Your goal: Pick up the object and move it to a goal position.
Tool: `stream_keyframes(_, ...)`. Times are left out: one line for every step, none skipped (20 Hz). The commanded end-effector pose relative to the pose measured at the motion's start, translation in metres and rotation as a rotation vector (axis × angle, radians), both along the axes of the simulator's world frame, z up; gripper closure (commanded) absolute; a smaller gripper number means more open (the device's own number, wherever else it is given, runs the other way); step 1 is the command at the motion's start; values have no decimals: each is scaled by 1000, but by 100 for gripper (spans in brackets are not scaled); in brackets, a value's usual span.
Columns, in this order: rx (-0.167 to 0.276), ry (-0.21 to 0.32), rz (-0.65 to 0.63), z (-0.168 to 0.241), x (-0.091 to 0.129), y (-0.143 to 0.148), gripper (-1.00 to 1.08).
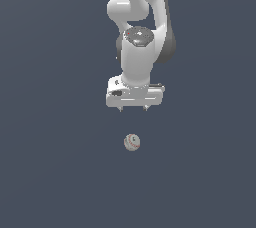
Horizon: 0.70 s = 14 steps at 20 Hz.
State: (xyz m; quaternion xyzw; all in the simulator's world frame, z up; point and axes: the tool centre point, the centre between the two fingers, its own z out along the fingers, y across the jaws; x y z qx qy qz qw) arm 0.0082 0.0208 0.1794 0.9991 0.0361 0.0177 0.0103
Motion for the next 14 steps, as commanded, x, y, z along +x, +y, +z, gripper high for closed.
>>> stream_keyframes(0,0,0,0,0,0,-92)
stream_keyframes(0,0,0,0,0,0,-92)
stream_keyframes(2,2,0,0,-1,2,-92)
stream_keyframes(4,3,0,-1,-1,3,-92)
stream_keyframes(7,6,1,-2,-2,6,-92)
stream_keyframes(10,9,1,-3,-3,10,-92)
stream_keyframes(15,13,1,-4,-5,13,-92)
stream_keyframes(19,17,2,-5,-6,17,-92)
stream_keyframes(21,19,2,-5,-7,19,-92)
stream_keyframes(23,21,2,-6,-8,21,-92)
stream_keyframes(24,22,2,-6,-8,22,-92)
stream_keyframes(24,22,2,-6,-8,23,-92)
stream_keyframes(24,22,2,-6,-8,22,-92)
stream_keyframes(23,21,2,-6,-8,21,-92)
